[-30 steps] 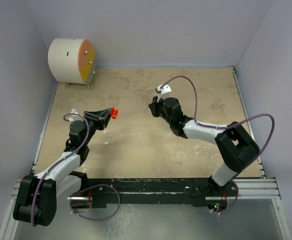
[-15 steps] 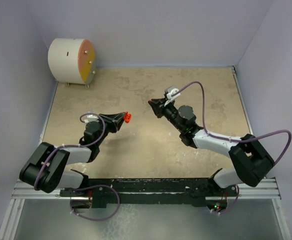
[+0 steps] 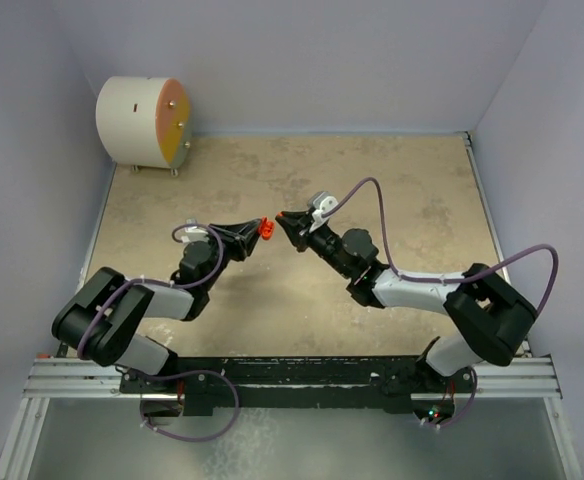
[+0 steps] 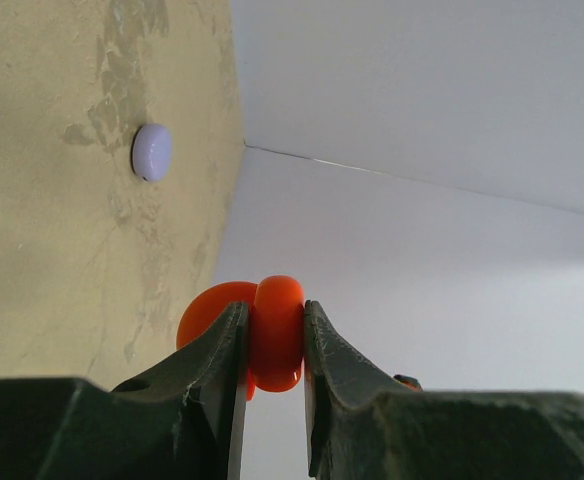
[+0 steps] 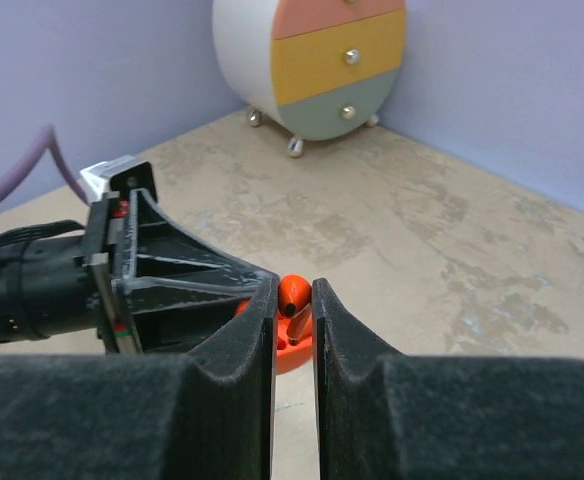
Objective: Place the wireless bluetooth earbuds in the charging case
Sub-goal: Place the earbud in the charging case.
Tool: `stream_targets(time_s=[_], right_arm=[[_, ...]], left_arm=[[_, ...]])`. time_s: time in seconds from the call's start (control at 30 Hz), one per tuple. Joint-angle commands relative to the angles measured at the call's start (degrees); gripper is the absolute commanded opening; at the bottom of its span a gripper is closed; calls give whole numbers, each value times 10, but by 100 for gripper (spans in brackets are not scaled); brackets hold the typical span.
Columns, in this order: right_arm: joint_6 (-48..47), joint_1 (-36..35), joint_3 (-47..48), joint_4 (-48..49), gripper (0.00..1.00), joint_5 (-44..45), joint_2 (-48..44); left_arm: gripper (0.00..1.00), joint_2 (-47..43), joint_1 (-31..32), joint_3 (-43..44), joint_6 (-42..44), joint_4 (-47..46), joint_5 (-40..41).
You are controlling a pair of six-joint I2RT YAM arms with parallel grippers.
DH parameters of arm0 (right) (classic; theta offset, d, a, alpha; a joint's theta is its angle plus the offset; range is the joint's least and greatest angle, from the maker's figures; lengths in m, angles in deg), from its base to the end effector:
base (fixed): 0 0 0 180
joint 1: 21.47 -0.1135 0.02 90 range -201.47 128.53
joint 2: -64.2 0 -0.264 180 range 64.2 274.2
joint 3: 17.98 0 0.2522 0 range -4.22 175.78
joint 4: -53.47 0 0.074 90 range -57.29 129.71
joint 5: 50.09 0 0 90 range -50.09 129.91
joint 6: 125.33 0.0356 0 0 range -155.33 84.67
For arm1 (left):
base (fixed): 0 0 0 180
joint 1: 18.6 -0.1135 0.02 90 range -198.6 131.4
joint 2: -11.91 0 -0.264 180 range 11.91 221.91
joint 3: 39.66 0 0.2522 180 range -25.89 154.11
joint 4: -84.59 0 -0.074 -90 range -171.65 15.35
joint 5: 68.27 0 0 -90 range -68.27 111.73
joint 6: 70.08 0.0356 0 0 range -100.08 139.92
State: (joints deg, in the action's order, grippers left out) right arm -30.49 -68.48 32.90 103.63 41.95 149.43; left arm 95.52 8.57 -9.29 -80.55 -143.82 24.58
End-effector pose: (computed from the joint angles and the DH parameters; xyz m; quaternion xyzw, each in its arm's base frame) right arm 0.2135 0.2271 0.2641 -0.2037 0.5678 0.3390 0.7219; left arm 0.2239 -0.1129 0.1646 -0.4529 0.5805 -0.5990 0.3149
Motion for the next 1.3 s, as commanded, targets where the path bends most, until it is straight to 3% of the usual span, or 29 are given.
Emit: stream_targets(time_s=[0.0, 0.53, 1.27], right_arm=[[-22, -14, 8, 56, 0, 19, 9], [-66, -38, -6, 89, 0, 72, 36], [-108, -63, -4, 96, 0, 118, 62]], left_arm=[[0, 20, 15, 19, -19, -64, 20], [0, 66, 52, 32, -97, -108, 46], [0, -28, 55, 49, -86, 50, 64]])
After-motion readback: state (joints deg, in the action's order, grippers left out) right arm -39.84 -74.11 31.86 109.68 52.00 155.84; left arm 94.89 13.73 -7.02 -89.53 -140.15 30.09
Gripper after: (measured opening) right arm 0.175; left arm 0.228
